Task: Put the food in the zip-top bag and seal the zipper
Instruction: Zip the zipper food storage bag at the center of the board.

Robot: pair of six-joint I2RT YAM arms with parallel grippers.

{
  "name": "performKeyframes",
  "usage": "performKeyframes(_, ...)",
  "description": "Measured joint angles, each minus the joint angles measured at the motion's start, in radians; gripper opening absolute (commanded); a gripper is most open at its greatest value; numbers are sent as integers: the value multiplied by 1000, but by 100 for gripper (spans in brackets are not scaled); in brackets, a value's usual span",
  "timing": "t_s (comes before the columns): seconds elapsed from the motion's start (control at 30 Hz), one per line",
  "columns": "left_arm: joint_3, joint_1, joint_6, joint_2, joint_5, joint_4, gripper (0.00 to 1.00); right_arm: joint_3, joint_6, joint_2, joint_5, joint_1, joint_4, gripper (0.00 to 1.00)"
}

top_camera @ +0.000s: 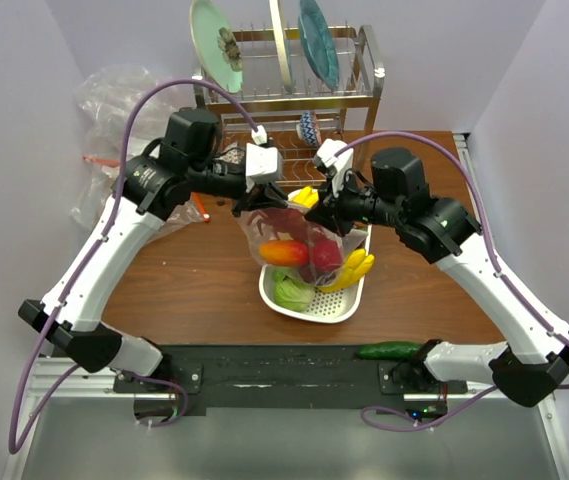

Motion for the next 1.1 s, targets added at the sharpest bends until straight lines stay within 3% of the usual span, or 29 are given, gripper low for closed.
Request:
performKeyframes(0.47, -72, 37, -19, -50, 42, 68, 0, 1, 10, -7, 63, 16, 12, 2)
performKeyframes(0.63, -79, 58, -44, -50, 78, 77, 0, 5, 11, -7, 32, 10, 2, 37)
performKeyframes(0.83, -79, 102, -64, -48, 113, 80, 0, 51, 8, 35, -51, -23, -3, 48)
performKeyframes(1.0, -79, 102, -64, -48, 150, 89, 0, 71, -3, 102, -143, -23, 32, 47)
performKeyframes(1.07, -79, 102, -64, -48, 161, 89, 0, 84, -7, 132, -168, -23, 43, 33)
performKeyframes(1.1, -79, 102, -64, -48, 162, 89, 0, 92, -11, 145, -174, -23, 46, 16)
